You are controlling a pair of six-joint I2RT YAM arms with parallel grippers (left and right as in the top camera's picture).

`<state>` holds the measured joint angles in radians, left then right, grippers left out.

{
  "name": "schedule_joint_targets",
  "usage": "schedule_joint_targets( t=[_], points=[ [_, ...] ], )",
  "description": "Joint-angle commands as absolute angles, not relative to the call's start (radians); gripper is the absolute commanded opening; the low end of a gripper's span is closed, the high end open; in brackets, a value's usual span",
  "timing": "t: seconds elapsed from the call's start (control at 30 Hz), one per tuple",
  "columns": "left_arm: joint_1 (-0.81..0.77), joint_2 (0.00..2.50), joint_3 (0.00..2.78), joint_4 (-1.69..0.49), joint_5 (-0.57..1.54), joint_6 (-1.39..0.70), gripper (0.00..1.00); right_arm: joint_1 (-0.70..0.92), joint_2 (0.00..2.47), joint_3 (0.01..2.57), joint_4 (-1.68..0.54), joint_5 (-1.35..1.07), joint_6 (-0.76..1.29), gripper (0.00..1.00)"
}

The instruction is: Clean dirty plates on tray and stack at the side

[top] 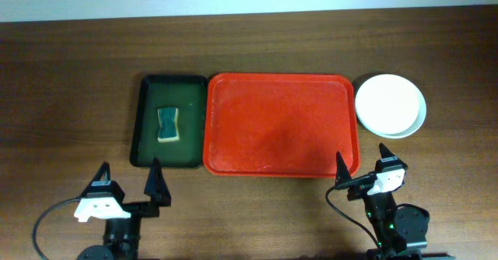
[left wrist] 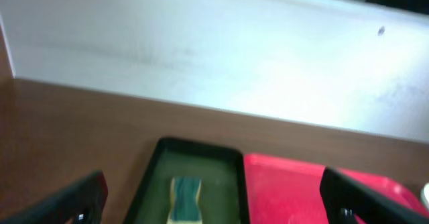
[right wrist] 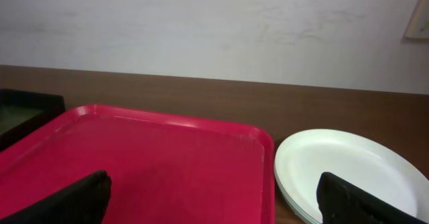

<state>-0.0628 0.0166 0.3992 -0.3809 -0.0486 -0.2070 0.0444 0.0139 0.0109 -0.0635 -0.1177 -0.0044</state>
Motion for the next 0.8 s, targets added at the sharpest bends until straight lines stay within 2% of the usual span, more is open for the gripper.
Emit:
schedule_joint_targets(
  t=[0.0,0.03,0.13,0.33,0.57,0.7,0.77],
  points=[
    [-0.063,0.006,0.308,-0.134,0.005,-0.216,1.0,0.038,0.006,0.006,-0.068,-0.12,-0.007,0.99],
    [-0.063,0.006,0.268,-0.015,0.009,-0.216,0.99,0.038,0.006,0.006,-0.068,-0.12,-0.007,0.99],
    [-0.063,0.006,0.178,0.149,0.009,-0.216,0.99,0.038,0.006,0.006,-0.068,-0.12,-0.008,0.99],
    [-0.063,0.006,0.063,0.236,0.028,-0.223,1.0,0.038,0.006,0.006,-0.068,-0.12,-0.008,0.99],
    [-0.063,0.006,0.008,0.169,0.012,-0.222,0.99,0.038,0.006,0.006,-0.068,-0.12,-0.007,0.99],
    [-0.063,0.006,0.008,-0.061,-0.023,-0.222,0.99,0.038,0.006,0.006,-0.068,-0.12,-0.007,0.98],
    [-0.063,0.006,0.008,-0.083,-0.023,-0.151,1.0,0.038,0.006,0.006,-0.068,-0.12,-0.008,0.98]
  ],
)
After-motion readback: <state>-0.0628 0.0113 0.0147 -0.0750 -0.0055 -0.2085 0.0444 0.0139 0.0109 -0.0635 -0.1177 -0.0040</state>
